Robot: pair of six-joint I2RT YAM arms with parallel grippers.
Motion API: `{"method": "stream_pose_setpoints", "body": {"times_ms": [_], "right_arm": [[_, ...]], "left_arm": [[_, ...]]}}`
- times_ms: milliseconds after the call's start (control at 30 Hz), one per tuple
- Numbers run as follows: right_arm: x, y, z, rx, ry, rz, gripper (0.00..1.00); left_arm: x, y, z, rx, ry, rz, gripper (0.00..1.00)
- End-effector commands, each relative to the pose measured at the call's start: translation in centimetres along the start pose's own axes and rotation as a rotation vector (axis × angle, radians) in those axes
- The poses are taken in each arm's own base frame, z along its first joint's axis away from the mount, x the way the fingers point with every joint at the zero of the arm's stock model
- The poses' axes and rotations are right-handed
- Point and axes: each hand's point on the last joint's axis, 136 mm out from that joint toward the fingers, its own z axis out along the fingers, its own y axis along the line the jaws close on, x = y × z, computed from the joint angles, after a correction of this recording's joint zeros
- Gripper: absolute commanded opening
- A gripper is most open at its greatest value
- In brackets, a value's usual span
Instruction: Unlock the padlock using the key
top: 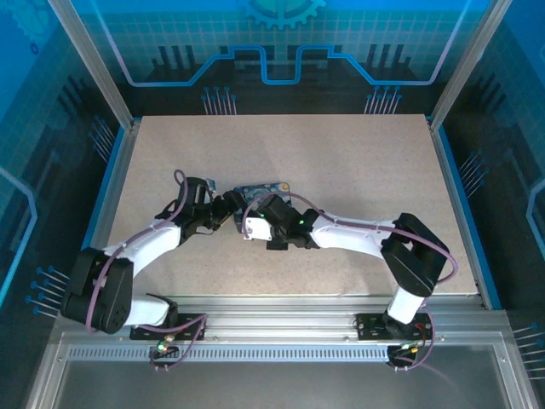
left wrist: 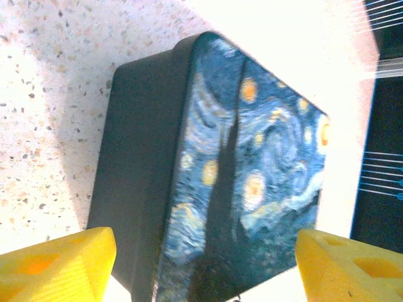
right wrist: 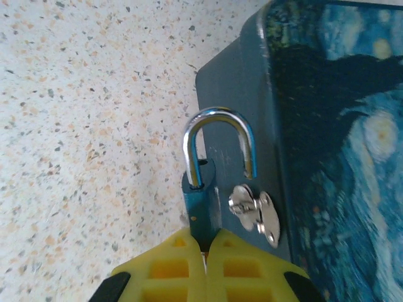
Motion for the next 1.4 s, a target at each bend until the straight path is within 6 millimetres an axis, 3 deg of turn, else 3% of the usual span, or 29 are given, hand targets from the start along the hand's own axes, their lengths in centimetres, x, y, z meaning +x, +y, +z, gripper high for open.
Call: {"method": "stream_pose_setpoints", "body": {"times_ms": [0,367,600,1000,1367], "right_arm": [[-0.6,-1.1,-2.1,0.055,-0.046,0.065,0.00],[1.1,-3.2,-6.0,0.175,-0.074,0.217,0.00],[3.8,-5.5,-8.6,0.255,-0.041,0.373,0.00],[12.5,-10.2,-10.4,0.391,0.119,0.771,0.00],[21.3,-12.5,-9.3,0.454,0.393,1.080,0.00]], "left_arm": [[0.3,0.8,-1.6,-0.030,-0.023,0.028,0.78],[2.2,-0.1,-5.0,0.000,0.004,0.055,0.82],[3.2,-0.9,-5.8,0.036,0.027,0.059,0.84],[3.8,-2.8,-5.0,0.067,0.057,0.100,0.86],[4.0,-2.4,-4.6,0.052,0.064,0.095,0.87]]}}
